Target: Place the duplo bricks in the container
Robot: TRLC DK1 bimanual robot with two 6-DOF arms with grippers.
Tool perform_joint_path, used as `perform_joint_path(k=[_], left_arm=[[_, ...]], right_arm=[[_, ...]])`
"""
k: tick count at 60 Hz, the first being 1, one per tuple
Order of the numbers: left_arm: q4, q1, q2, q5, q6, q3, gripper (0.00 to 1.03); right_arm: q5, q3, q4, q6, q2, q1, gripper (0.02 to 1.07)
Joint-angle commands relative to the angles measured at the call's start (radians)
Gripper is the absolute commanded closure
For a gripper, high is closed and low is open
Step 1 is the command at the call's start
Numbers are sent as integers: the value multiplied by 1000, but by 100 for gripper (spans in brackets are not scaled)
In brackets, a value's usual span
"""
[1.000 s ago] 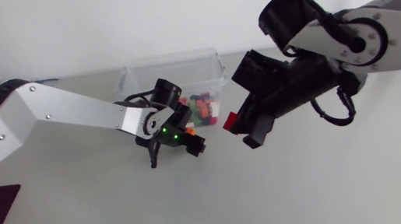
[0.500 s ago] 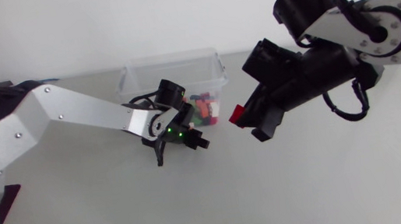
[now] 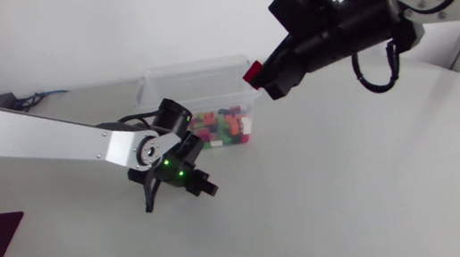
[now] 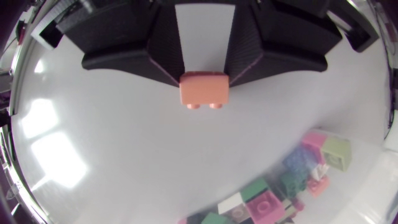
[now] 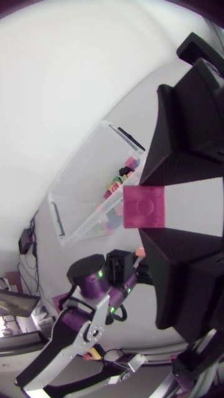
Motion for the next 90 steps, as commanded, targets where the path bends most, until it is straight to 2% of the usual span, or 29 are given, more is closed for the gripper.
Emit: perform_joint_path(k=[1,12,29,49,63,66,69,76,80,90], left_arm=[[-28,5,-87,-5,32,-54,79],[-83,30,-282,-6,67,-125,79],[-146,91,-488,0,113,-126,79],[-152,154,-538,76,136,-53,79],[-152,202,-563,119,144,15,79],[-151,215,-563,129,145,39,79],[-148,231,-555,142,144,67,79],[-145,238,-515,156,142,131,79],[-145,254,-472,188,130,183,79],[-111,274,-380,204,111,277,78]], right_arm=[[-2,39,49,44,65,-5,101],[-8,96,171,94,179,-7,101],[-8,183,293,143,315,3,101],[-2,251,406,148,427,1,101],[35,374,382,154,541,6,100],[42,410,357,154,569,4,81],[52,449,314,149,593,4,53],[53,486,257,131,608,7,8],[53,481,248,126,599,7,7],[65,444,240,126,533,6,7]])
